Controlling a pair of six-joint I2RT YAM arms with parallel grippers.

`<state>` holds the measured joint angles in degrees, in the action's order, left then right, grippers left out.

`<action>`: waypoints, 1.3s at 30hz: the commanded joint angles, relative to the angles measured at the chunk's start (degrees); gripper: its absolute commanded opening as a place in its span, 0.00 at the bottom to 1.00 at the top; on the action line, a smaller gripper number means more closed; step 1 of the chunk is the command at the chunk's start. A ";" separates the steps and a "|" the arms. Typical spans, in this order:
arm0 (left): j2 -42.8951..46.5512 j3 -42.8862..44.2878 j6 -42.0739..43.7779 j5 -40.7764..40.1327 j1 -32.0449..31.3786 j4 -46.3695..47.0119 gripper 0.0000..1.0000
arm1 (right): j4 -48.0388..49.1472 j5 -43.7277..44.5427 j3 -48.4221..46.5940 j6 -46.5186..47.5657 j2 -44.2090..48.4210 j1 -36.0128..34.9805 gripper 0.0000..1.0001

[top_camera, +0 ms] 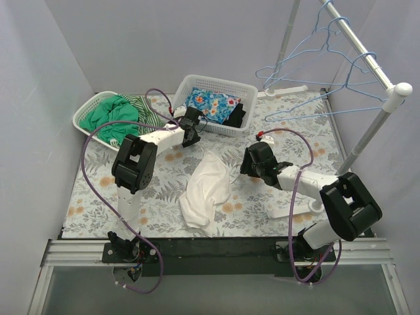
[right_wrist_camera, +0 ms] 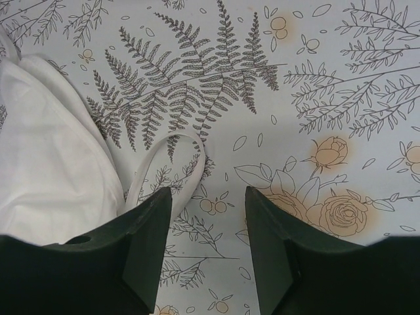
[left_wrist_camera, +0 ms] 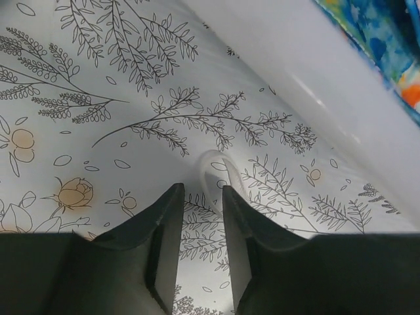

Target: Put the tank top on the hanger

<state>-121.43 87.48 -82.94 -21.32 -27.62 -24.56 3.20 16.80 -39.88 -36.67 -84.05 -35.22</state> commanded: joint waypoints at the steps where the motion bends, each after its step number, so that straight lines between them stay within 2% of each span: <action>1: -0.74 1.90 0.67 -2.93 -0.16 -1.02 0.24 | 2.42 1.22 -3.19 0.98 -1.81 0.59 0.57; 3: -0.74 1.73 0.85 -3.20 -0.24 -1.02 0.13 | 2.42 1.05 -3.63 1.16 -3.13 0.68 0.57; 7: 0.31 1.55 1.46 -3.38 -0.16 -0.84 0.00 | 2.60 1.66 -5.29 1.33 -5.33 0.68 0.56; 12: 2.94 0.24 2.51 -2.85 -0.25 -0.14 0.00 | 2.77 1.49 -6.97 1.16 -9.11 0.24 0.49; 16: 6.98 -1.26 3.57 -2.15 -0.16 0.82 0.00 | 2.77 3.32 -7.41 0.72 -11.57 -1.07 0.47; 18: 8.30 -1.87 4.10 -1.62 -0.25 1.09 0.00 | 2.77 3.85 -7.84 0.89 -12.71 -2.04 0.42; 21: 11.64 -3.54 4.54 -1.70 -0.25 1.18 0.00 | 1.64 5.09 -8.55 0.98 -13.16 -3.53 0.14; 22: 12.61 -4.76 4.80 -1.79 -0.25 1.35 0.00 | 1.20 6.04 -8.72 1.07 -12.63 -3.97 0.02; 29: 26.22 -11.70 8.22 -6.53 -0.16 0.48 0.00 | -2.32 11.94 -6.97 1.77 -2.27 -10.38 0.01; 33: 38.50 -14.70 10.16 -11.63 0.28 -1.19 0.00 | -2.85 15.97 -6.70 2.91 5.37 -15.83 0.01; 37: 45.99 -13.66 14.11 -14.80 0.98 -1.90 0.00 | -3.11 20.20 -11.25 6.51 12.05 -20.14 0.01; 39: 47.50 -9.90 17.36 -15.15 1.07 -1.99 0.00 | -4.52 21.78 -14.16 10.63 13.73 -21.55 0.01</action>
<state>-78.65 73.08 -71.55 -31.53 -27.09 -25.69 -0.69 31.90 -47.94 -32.08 -73.95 -55.00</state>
